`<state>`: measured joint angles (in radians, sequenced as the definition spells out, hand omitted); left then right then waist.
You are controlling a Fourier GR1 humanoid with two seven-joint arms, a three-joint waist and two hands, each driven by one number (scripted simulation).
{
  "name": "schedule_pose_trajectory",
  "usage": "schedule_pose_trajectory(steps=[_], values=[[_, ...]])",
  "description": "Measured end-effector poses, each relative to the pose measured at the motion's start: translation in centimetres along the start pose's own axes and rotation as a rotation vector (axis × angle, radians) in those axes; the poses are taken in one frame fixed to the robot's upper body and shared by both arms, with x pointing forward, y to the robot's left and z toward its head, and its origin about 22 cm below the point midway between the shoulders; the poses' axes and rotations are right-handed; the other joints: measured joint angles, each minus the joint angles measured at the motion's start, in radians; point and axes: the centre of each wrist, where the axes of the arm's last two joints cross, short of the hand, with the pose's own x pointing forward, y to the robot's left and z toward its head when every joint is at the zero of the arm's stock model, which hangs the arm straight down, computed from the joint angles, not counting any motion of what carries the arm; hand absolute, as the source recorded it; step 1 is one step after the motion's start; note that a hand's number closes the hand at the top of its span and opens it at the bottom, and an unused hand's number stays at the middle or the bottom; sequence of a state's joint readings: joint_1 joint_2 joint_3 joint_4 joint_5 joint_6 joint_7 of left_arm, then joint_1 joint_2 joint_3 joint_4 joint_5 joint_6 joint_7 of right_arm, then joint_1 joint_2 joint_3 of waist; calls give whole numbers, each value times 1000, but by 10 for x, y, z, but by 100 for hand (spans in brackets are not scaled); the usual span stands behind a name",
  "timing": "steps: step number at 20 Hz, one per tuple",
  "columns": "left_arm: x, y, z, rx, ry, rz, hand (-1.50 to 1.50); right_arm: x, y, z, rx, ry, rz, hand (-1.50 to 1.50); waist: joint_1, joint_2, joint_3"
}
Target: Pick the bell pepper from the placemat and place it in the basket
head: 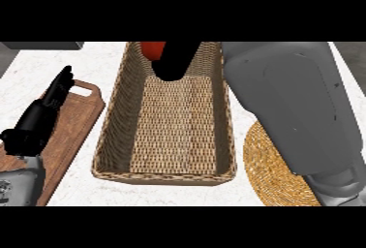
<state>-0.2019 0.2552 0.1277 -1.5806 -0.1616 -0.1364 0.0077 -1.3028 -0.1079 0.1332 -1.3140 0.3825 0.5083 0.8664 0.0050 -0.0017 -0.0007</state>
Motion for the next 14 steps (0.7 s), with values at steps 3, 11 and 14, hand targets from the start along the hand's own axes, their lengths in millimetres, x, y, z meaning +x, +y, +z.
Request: schedule_pose_trajectory(steps=[3, 11, 14], values=[[-1, -2, 0, 4, -3, -5, 0, -3, 5, -5, 12, 25, 96, 150, 0, 1, 0], [0, -3, -4, 1, 5, -3, 0, -1, 15, -12, 122, 0, 100, -150, -2, 0, 0], [-5, 1, -4, -1, 4, -2, 0, -2, 16, -10, 139, -19, 43, -150, -4, 0, 0]])
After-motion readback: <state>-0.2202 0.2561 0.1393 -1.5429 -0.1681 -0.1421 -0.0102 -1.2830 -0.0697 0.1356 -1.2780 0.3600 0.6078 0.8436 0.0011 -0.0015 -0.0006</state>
